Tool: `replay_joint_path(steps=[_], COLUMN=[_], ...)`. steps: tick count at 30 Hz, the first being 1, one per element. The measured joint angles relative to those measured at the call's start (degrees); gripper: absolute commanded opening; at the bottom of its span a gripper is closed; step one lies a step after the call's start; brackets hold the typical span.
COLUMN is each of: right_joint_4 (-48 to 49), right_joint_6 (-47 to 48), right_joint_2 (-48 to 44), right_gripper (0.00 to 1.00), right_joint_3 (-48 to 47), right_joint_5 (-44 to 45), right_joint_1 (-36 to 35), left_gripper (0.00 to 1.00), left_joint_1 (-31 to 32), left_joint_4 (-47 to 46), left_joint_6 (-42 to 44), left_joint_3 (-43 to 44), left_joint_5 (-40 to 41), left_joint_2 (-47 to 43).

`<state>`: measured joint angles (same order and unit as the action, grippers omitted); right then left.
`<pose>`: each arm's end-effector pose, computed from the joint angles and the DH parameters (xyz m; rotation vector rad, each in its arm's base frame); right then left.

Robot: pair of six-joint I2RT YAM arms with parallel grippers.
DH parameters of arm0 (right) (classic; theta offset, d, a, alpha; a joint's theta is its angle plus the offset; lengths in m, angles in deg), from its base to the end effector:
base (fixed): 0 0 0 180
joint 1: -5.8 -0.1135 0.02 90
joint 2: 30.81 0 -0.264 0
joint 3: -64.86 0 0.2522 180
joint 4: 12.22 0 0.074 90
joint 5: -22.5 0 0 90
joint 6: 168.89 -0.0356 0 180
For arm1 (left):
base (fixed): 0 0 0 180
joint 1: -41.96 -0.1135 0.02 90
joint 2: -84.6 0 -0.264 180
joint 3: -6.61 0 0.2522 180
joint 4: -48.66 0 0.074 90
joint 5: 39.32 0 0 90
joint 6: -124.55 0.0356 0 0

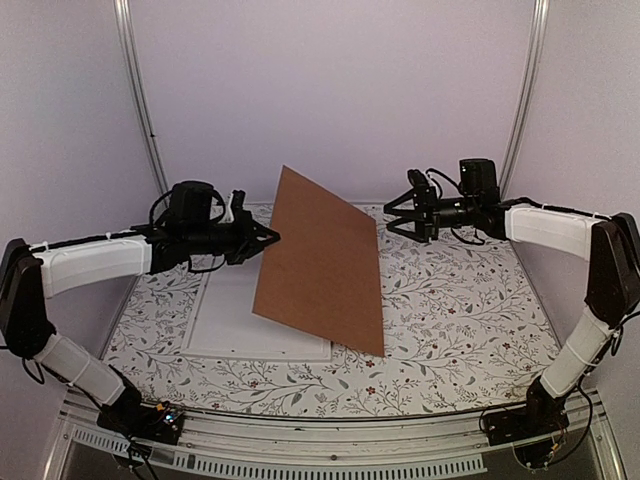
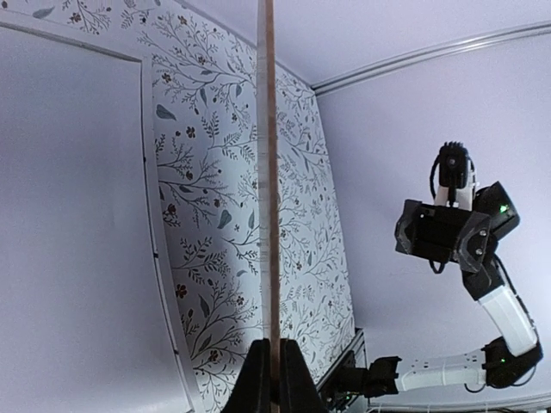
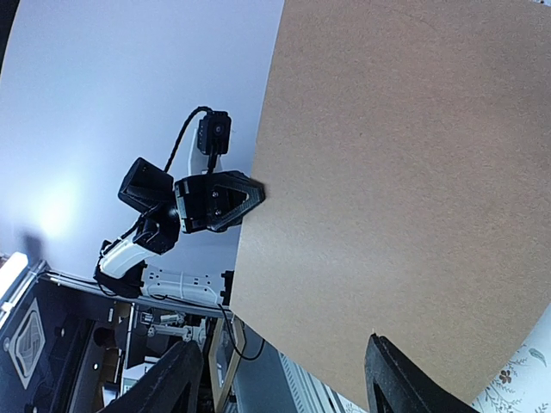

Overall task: Put the photo into the frame
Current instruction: Pick up the backboard from the center of the board, then place the backboard on the frame body.

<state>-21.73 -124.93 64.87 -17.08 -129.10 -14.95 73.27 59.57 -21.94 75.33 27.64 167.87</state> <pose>0.3393 0.1620 0.2804 -0.3368 2.1768 1.7638 0.2743 -0.1832 0.2664 -0.2073 2.2533 -1.3123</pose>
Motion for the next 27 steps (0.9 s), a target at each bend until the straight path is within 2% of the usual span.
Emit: replay_joint_path(steps=[7,16,22,27], right_joint_4=[-1.84,-3.41,-3.41,-3.41], right_joint_6=[2.23,3.54,3.87,3.98], right_joint_2=[-1.55,-1.55,-1.55,-1.42], right_gripper=[0.69,0.68,0.68,0.68], right_joint_3=[0.22,1.18,1.46,1.9], right_joint_5=[0.37,0.7,1.03,1.07], right_joint_1=[1.33,1.33,1.33,1.33], left_gripper=[0.0,0.0,0.0,0.0], left_joint_1=[-9.6,-25.03,-31.67,-33.51], left_joint_4=[-1.88,9.38,16.96,18.21], left_joint_6=[-1.31,6.45,12.39,14.62], left_joint_3=[-5.35,-6.67,-7.1,-7.74], left_joint_5=[-9.2,-18.67,-23.06,-26.32], left_joint_2=[-8.04,-20.0,-20.48,-19.26])
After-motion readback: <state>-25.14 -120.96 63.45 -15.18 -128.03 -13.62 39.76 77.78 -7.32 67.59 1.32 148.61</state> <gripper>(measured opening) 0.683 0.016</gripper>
